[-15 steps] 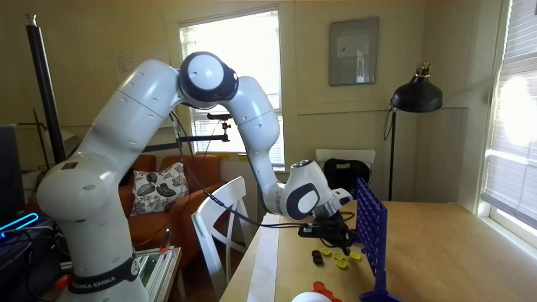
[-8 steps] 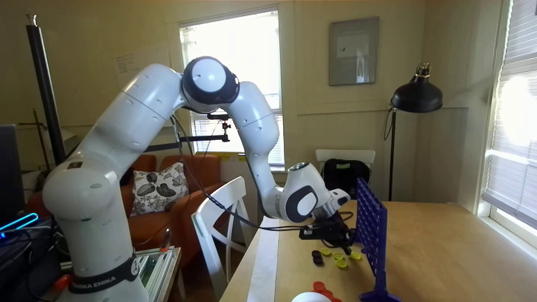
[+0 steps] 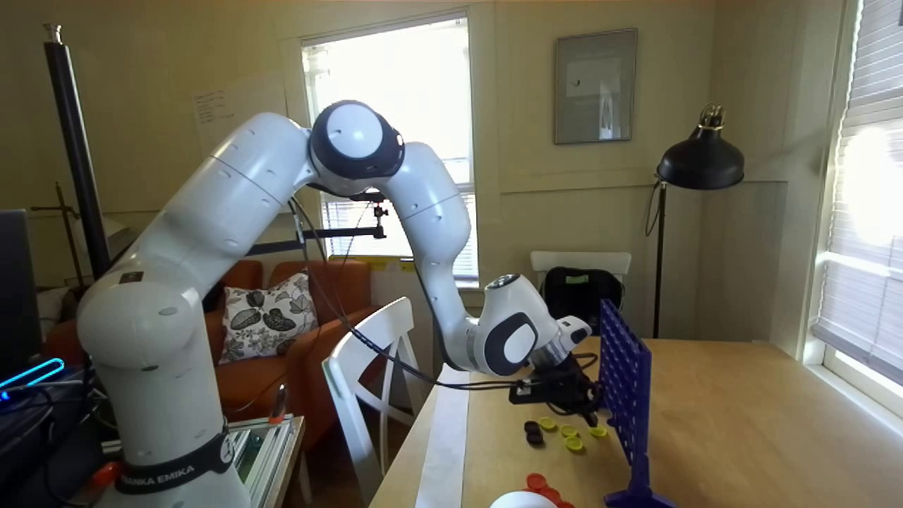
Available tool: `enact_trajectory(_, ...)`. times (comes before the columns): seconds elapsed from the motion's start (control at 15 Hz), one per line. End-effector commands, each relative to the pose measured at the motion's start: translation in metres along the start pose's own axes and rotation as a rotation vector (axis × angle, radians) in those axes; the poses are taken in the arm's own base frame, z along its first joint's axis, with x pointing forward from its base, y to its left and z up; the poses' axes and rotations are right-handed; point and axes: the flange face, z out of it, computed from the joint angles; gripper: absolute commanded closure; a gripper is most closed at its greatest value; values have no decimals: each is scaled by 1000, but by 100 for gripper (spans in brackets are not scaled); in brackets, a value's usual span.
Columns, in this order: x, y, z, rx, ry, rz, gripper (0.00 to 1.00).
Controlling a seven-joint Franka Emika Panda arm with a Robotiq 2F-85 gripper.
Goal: Group up the circles in color sequence
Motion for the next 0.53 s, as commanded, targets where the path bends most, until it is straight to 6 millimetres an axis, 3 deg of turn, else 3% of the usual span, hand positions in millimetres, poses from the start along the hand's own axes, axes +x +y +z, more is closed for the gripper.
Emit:
enact_trajectory(0.0,3,3,11,-26,11,14,100)
enact_trajectory(0.47,2,1,19,-12,-11,11,100)
